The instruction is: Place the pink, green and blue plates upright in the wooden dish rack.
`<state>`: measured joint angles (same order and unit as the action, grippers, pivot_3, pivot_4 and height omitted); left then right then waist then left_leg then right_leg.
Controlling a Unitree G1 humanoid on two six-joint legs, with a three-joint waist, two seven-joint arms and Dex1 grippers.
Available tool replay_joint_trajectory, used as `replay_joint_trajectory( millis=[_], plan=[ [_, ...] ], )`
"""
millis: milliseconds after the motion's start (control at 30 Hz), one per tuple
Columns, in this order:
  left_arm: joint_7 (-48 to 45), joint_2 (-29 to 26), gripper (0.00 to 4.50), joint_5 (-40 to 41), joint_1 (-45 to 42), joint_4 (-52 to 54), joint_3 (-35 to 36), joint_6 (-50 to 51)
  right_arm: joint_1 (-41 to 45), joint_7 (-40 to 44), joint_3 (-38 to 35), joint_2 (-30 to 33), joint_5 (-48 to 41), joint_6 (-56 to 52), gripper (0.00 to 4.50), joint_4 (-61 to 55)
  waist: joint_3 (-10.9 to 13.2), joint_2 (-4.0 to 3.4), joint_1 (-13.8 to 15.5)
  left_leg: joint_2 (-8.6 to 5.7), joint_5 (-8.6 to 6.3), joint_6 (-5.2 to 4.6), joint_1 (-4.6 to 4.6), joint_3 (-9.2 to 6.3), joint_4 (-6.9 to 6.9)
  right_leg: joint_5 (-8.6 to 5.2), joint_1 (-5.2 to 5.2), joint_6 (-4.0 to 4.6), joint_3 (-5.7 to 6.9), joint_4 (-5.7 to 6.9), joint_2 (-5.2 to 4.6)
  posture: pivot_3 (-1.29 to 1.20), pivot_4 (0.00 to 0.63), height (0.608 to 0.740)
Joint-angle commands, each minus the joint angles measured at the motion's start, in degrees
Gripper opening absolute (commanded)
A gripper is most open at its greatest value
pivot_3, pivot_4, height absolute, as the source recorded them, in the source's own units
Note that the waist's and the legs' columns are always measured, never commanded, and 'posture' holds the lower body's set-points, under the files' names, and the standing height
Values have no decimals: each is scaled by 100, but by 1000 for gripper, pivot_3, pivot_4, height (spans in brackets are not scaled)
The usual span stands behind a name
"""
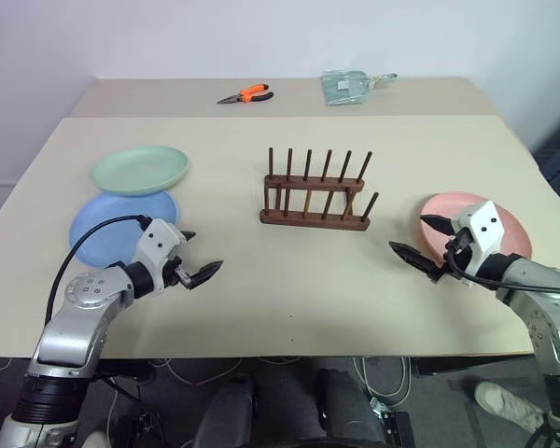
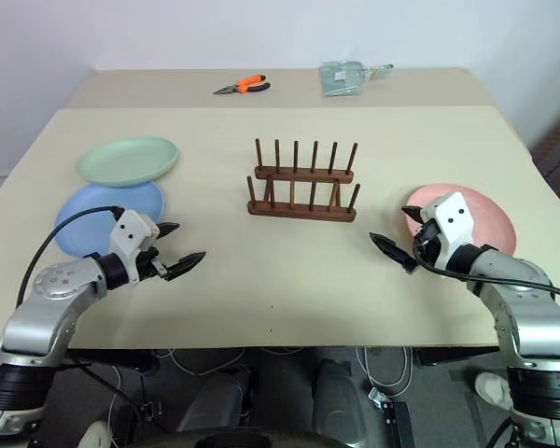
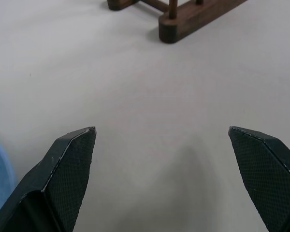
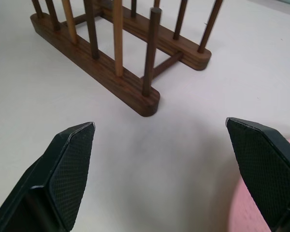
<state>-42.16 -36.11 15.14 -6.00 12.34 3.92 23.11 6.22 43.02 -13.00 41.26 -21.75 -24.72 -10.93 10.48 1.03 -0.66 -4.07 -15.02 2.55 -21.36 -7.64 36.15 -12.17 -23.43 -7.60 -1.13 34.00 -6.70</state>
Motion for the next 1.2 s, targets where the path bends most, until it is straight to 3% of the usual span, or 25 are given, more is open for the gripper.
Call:
replay_joint_trajectory(
  millis=[33,333,600,833,933,1133,1200],
  plan=[
    [44,7,4500,-74,-65,90,-28,-163,250,-21,38,-48,105,262,4428,160,0,0,5,0,0,0,-1,0,0,0,-1,0,0,0,0,0,150,740],
    [-96,217,4500,-93,-849,-241,-456,-11,327,-72,137,-188,72,245,4428,126,0,1,42,-4,0,0,-2,-3,4,5,3,5,1,0,-1,0,150,740],
    [-939,1108,4500,-889,-3546,-4106,-1572,-1152,-250,-752,-33,-526,208,191,4428,-660,0,5,137,-12,-1,-3,-3,0,4,16,2,-20,3,-1,0,0,150,740],
    [-1628,1736,4500,-1388,-4734,-6701,-1825,-2336,-1316,-1416,-478,-861,157,-77,4428,-1832,-3,12,151,-10,-3,-6,-5,-2,4,14,1,-24,6,-2,1,0,150,740],
    [-1544,1954,3713,-1469,-4921,-7334,-1687,-2702,-1707,-1611,-486,-1025,195,-154,4500,-2193,-6,16,146,-12,-3,-6,-4,-3,10,2,11,-44,6,-4,-2,0,150,740],
    [-1767,2258,845,-1332,-4817,-7511,-1396,-2963,-1867,-1692,-397,-1075,218,-230,4500,-2353,-8,17,140,-11,-3,-7,-1,-2,11,2,11,-46,6,-2,-3,0,150,740],
    [-1948,2269,743,-1363,-4590,-7191,-1445,-3030,-1661,-1577,-430,-947,196,-210,4500,-2137,-11,11,123,-11,-3,-7,3,-3,8,2,12,-46,6,1,-2,0,150,740]
  ],
)
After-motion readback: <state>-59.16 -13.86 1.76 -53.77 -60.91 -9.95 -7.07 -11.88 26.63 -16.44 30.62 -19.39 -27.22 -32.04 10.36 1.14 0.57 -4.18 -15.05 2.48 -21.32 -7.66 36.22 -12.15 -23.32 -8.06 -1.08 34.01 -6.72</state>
